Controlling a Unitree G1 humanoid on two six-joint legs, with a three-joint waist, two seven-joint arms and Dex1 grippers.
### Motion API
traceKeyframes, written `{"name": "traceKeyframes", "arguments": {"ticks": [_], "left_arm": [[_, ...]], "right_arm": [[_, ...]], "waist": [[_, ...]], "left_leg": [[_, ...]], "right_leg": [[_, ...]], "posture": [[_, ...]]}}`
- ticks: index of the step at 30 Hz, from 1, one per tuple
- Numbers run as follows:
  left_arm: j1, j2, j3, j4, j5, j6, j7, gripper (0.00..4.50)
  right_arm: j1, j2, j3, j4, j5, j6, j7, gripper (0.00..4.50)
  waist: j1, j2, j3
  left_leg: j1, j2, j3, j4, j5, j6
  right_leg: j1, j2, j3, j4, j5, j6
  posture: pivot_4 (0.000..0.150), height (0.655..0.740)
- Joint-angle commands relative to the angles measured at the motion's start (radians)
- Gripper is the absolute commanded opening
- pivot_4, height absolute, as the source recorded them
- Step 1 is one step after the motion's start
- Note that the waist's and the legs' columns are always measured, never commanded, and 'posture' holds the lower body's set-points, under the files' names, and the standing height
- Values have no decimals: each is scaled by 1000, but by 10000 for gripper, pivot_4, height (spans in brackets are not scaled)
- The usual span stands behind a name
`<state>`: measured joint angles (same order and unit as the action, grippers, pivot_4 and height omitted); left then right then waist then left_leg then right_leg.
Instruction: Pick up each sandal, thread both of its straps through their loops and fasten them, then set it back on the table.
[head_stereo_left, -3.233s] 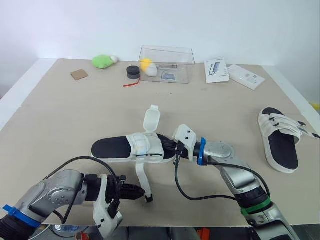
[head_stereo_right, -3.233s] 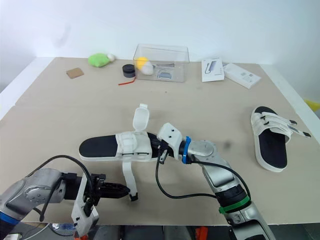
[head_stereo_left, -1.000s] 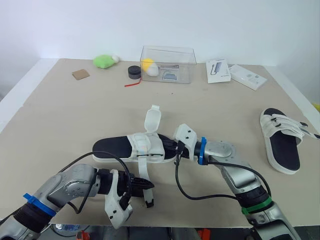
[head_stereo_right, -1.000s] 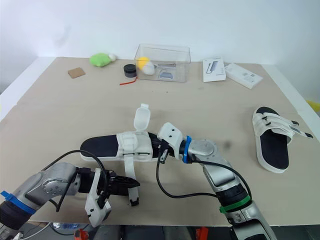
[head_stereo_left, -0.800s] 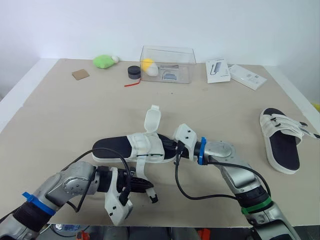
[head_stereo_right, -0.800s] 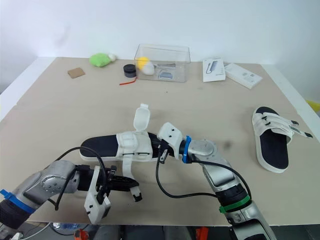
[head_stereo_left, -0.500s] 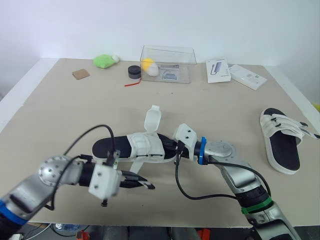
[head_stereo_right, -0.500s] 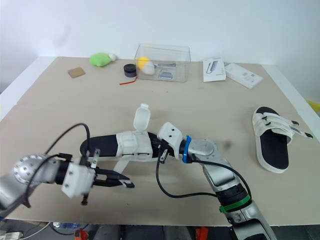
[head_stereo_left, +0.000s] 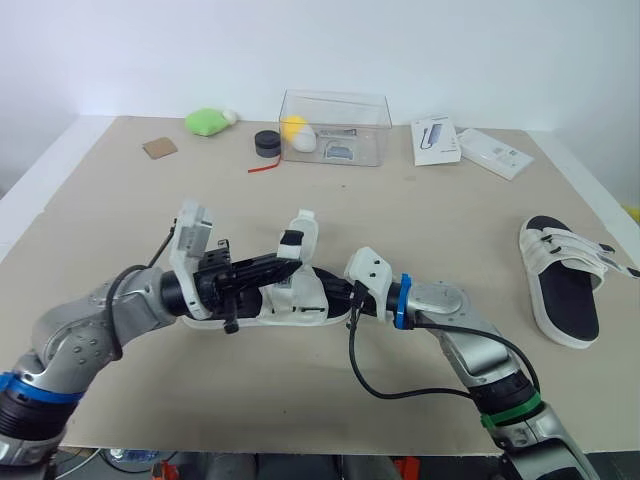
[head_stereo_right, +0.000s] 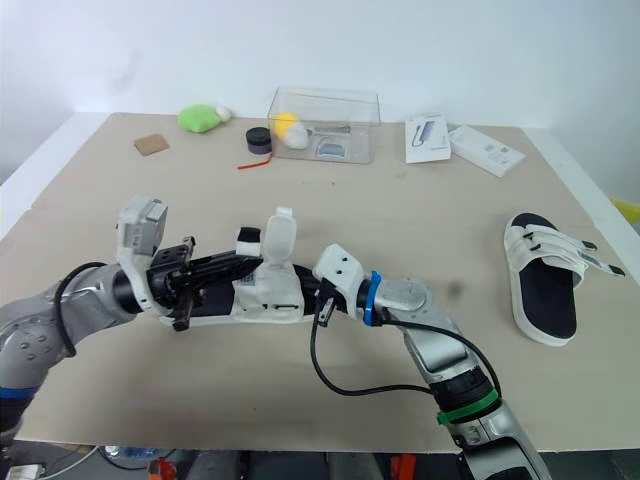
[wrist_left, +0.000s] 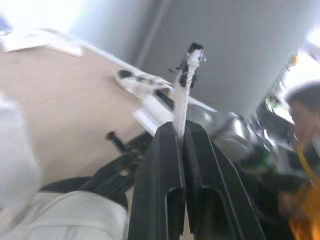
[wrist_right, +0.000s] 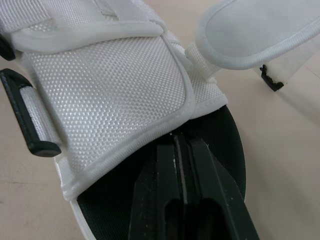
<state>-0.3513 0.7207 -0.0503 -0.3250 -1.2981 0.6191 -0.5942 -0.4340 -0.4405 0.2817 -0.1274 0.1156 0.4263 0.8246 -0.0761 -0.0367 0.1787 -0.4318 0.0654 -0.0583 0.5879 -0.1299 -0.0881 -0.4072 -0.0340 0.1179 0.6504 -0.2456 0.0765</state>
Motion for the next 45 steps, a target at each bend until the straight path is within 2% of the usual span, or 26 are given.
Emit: {"name": "traceKeyframes", "arguments": {"ticks": [1,15,29,36,45], "left_arm": [[-23,-38,62,36,0,46,49,707],[-118,-171,174,305,68,170,102,707],[-177,-247,179,335,120,262,76,707],[-170,-255,163,371,209,257,54,707],[-146,-267,118,473,377,183,-51,707]], "right_arm": [[6,-5,18,6,-22,14,-11,0],[24,-20,51,-2,-55,41,-31,0],[33,-17,51,-16,-48,49,-39,0],[37,-17,49,-24,-46,54,-46,0],[39,-19,43,-30,-44,57,-50,0]], "waist": [[0,0,0],[0,-1,-1],[0,-2,-1],[1,-2,-1],[1,-2,-2]], "left_leg": [[0,0,0,0,0,0],[1,0,0,0,0,0],[1,0,0,0,0,0],[1,0,-1,0,0,0],[1,0,-1,0,0,0]], "right_leg": [[0,0,0,0,0,0],[0,0,0,0,1,0],[0,0,0,0,2,0],[0,0,0,0,2,0],[0,0,0,0,1,0]], "posture": [[1500,7400],[1500,7400],[1500,7400],[1500,7400],[1500,7400]]}}
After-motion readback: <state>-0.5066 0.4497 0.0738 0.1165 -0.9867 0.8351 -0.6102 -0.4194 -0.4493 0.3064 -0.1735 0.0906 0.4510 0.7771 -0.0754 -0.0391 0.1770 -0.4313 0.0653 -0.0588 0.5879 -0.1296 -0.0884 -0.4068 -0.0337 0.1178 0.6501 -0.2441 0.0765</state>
